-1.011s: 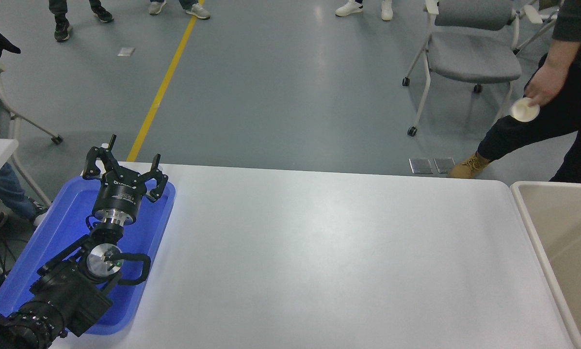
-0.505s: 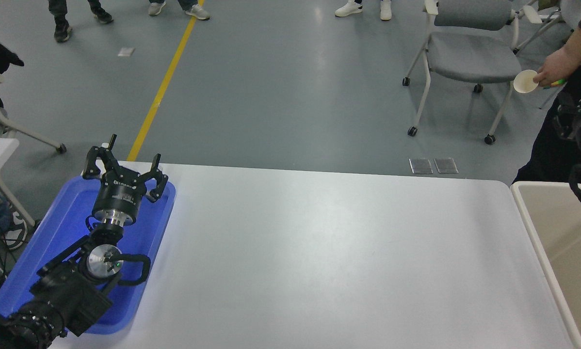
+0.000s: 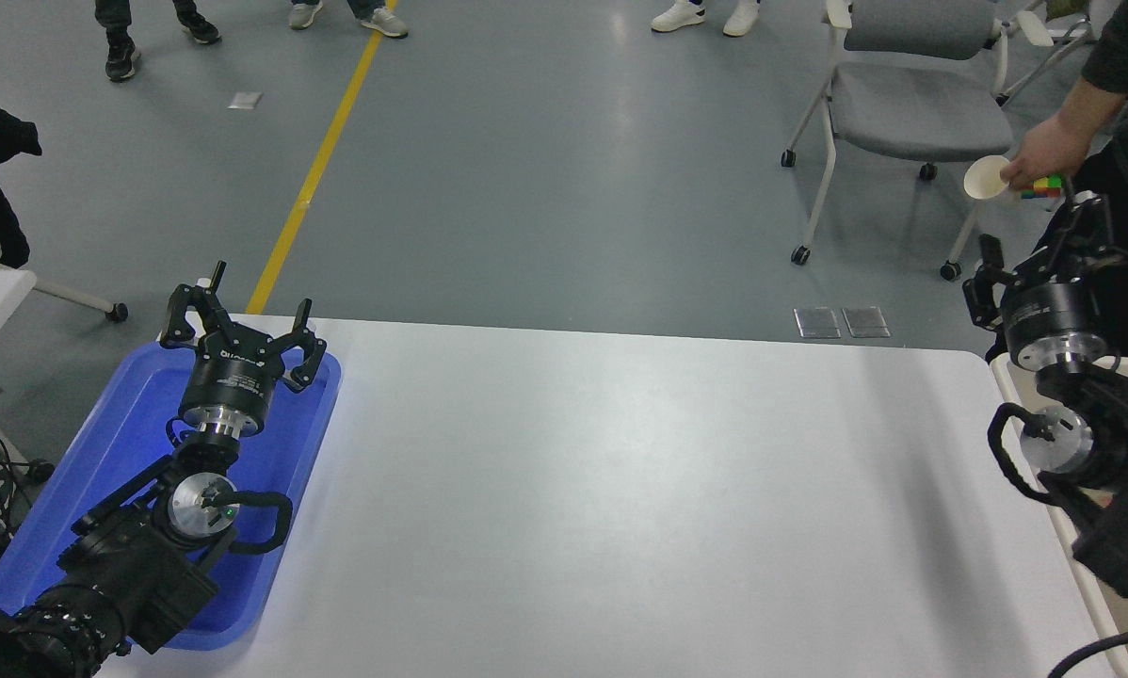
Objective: Pick up paper ball place in dustbin
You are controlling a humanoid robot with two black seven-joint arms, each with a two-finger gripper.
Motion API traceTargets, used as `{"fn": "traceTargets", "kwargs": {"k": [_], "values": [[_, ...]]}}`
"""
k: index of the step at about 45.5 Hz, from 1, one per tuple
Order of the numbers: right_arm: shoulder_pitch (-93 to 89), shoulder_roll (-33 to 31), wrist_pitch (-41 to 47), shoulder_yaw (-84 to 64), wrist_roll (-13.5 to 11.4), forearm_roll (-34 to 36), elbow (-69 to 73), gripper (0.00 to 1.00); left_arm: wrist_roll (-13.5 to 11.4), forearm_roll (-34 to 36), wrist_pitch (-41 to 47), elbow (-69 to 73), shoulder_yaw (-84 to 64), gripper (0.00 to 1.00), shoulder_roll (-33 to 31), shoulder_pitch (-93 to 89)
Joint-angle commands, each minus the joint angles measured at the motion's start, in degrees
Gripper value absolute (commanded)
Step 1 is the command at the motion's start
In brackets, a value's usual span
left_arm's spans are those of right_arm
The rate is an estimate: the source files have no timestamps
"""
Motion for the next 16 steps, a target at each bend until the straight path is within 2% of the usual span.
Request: {"fn": "traceTargets", "kwargs": {"k": [1,16], "values": [[-3.5,4.6,1.3,0.8,0.8,-0.6,0.4,1.0,0.0,0.0,0.0,0.0,0.0,1.0,0.0,-0.1],[-3.8,5.0,1.4,0.8,0.8,-0.6,0.4,1.0,0.0,0.0,0.0,0.0,0.0,1.0,0.0,0.0]]}}
